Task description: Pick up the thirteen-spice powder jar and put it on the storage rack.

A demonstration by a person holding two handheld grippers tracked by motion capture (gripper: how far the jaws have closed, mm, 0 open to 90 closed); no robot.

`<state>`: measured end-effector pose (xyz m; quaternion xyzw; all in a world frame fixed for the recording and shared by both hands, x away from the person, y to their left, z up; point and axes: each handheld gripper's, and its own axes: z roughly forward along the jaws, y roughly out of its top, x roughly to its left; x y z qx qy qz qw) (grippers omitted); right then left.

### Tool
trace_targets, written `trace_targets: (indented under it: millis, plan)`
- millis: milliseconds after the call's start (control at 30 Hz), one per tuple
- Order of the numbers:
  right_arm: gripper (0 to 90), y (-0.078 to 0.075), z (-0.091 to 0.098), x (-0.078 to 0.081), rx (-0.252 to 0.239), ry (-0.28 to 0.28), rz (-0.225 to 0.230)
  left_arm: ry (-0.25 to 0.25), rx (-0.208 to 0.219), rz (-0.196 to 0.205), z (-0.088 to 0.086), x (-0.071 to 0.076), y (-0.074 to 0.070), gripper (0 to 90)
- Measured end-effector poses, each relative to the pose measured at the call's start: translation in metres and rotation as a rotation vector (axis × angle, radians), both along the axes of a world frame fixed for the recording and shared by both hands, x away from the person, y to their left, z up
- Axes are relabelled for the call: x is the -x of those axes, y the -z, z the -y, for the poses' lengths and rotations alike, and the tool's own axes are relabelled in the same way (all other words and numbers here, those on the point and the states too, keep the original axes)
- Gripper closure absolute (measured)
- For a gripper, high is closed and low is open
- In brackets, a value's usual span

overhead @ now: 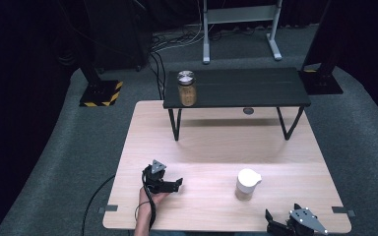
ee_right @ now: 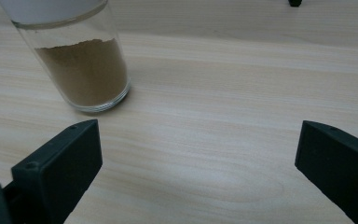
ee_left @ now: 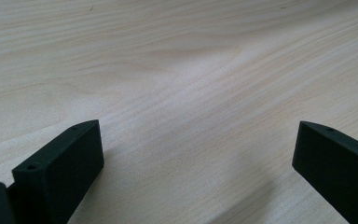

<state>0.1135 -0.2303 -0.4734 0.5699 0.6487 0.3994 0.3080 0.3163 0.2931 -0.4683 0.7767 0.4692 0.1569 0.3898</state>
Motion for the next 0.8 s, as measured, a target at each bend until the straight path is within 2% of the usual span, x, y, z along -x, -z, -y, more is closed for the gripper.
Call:
trace_targets:
  millis: [367,533,600,800]
  plan:
    - [0.0,0.0043,-0.0038,0.0044,0.003,0.028,0.027,0.011,0.015,-0.005,-0.0031,-0.0015,0.0007,1.0]
    - [0.0,0.0065,-0.0075,0.0051,0.006,0.008,0.042,0.001,0.022,-0.005,-0.004,-0.001,0.0011,1.0]
    - [0.0,0.0074,-0.0068,0.0062,-0.014,-0.004,0.048,-0.002,0.022,-0.003,-0.0038,-0.0004,0.0012,0.9]
    - [0.0,0.0067,-0.0057,0.0056,-0.029,-0.022,0.048,0.012,0.009,-0.003,-0.0025,-0.0008,0.0003,1.1]
